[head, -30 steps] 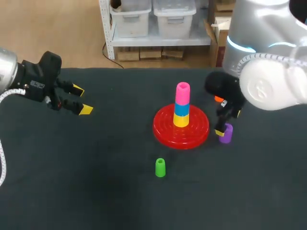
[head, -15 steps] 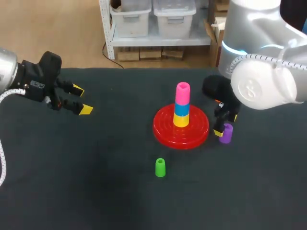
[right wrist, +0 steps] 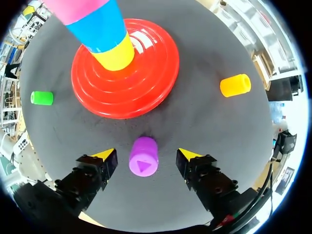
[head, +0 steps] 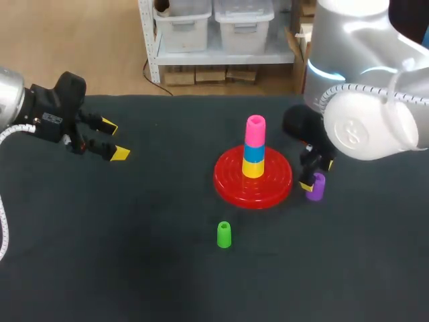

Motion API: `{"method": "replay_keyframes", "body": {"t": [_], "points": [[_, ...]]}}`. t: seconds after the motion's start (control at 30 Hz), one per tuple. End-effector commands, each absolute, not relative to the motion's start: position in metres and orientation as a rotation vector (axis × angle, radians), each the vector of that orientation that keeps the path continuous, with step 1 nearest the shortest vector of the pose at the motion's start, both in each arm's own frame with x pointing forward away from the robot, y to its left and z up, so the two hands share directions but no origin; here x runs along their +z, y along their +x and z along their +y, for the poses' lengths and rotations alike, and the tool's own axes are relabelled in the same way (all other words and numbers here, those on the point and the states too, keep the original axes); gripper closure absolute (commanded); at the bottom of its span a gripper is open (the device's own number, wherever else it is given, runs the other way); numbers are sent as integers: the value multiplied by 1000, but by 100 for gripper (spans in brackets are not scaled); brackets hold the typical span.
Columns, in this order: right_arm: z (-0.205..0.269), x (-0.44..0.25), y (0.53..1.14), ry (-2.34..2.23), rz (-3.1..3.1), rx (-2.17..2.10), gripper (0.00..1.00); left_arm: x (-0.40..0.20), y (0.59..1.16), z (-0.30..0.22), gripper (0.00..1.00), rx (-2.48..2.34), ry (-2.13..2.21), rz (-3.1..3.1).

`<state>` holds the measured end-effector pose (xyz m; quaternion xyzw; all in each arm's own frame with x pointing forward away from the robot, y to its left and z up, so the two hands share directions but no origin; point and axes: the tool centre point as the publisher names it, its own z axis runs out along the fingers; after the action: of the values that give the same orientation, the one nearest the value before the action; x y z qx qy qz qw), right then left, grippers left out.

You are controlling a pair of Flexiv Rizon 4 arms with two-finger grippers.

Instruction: Pick up and stack the cylinders on the red base in this order: pink,purple,orange,green

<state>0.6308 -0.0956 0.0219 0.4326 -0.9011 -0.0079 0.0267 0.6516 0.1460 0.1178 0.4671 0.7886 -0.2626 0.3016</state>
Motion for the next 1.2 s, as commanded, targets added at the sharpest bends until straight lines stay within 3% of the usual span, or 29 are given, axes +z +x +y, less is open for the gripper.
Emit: {"method": "replay_keyframes", "body": {"t": [0.03, 0.3, 0.33, 0.37, 0.4, 0.8, 1.2], "points": [[-98, 21, 627, 1336, -2796, -18, 32, 117, 652, 146, 0, -697, 1238, 2089], [-102, 17, 625, 1316, -2810, -18, 54, 117, 652, 146, 0, -697, 1238, 2089], [-102, 17, 625, 1316, -2812, -18, 69, 117, 652, 146, 0, -697, 1238, 2089], [-102, 17, 625, 1315, -2814, -17, 98, 117, 652, 146, 0, -697, 1238, 2089], [-102, 17, 626, 1315, -2820, -17, 100, 117, 652, 146, 0, -697, 1238, 2089], [-98, 129, 670, 1526, -2808, 135, 100, 117, 652, 146, 0, -697, 1238, 2089], [-23, 215, 736, 2049, -2417, 216, 100, 117, 652, 146, 0, -697, 1238, 2089]]}}
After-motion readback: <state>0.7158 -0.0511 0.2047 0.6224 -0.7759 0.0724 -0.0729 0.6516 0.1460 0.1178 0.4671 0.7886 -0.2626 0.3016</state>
